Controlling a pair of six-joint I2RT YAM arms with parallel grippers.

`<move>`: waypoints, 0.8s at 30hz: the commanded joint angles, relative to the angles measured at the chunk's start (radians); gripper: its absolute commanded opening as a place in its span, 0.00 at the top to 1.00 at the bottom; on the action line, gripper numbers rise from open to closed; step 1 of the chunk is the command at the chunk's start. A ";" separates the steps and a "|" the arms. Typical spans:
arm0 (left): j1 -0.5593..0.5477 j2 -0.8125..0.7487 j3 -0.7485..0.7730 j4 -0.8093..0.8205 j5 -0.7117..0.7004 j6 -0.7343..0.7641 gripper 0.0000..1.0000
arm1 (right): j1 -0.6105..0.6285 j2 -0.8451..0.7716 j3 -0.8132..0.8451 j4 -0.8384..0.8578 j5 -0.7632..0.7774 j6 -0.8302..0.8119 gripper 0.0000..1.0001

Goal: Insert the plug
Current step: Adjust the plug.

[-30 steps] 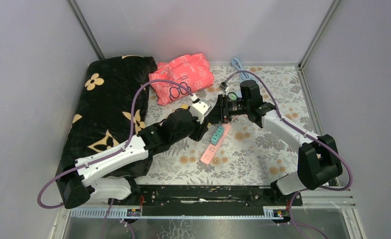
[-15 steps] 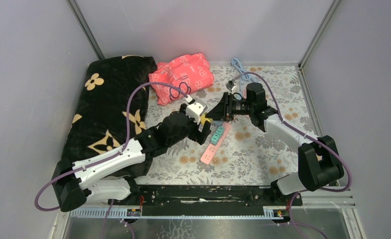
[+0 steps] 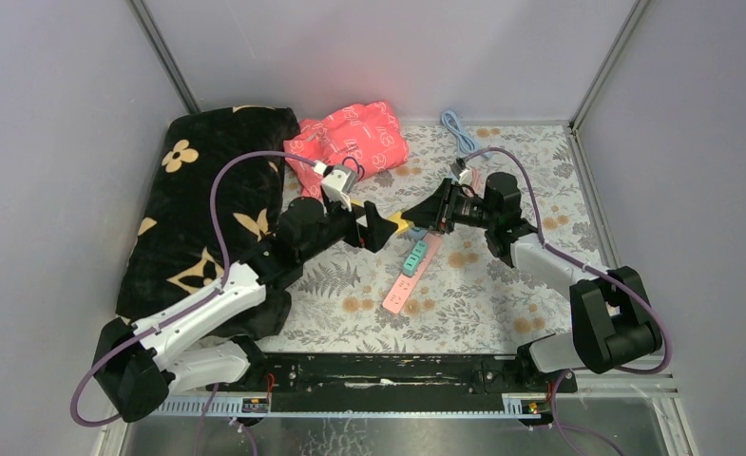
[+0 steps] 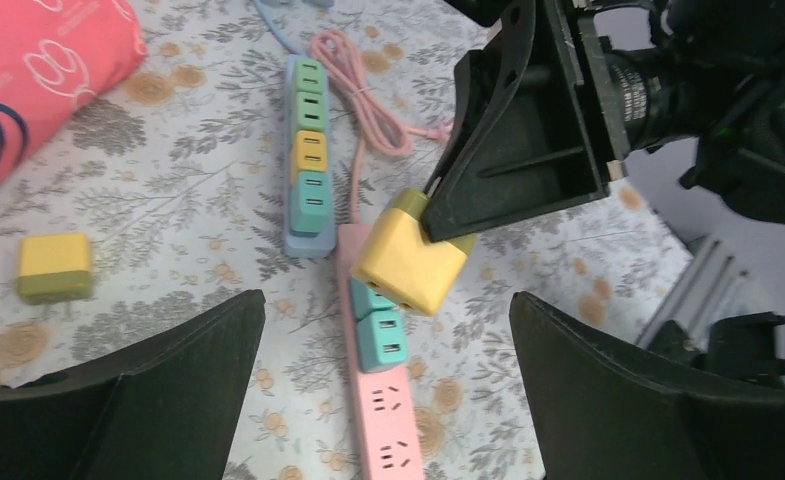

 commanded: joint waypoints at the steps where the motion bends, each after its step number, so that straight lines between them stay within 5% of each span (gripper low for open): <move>1: 0.050 -0.039 -0.056 0.191 0.123 -0.156 0.00 | -0.006 -0.045 -0.019 0.189 0.037 0.070 1.00; 13: 0.159 -0.027 -0.228 0.516 0.259 -0.540 0.03 | -0.006 -0.055 -0.094 0.372 0.076 0.156 1.00; 24: 0.207 0.160 -0.225 0.780 0.430 -0.757 0.20 | -0.006 -0.038 -0.150 0.570 0.083 0.262 1.00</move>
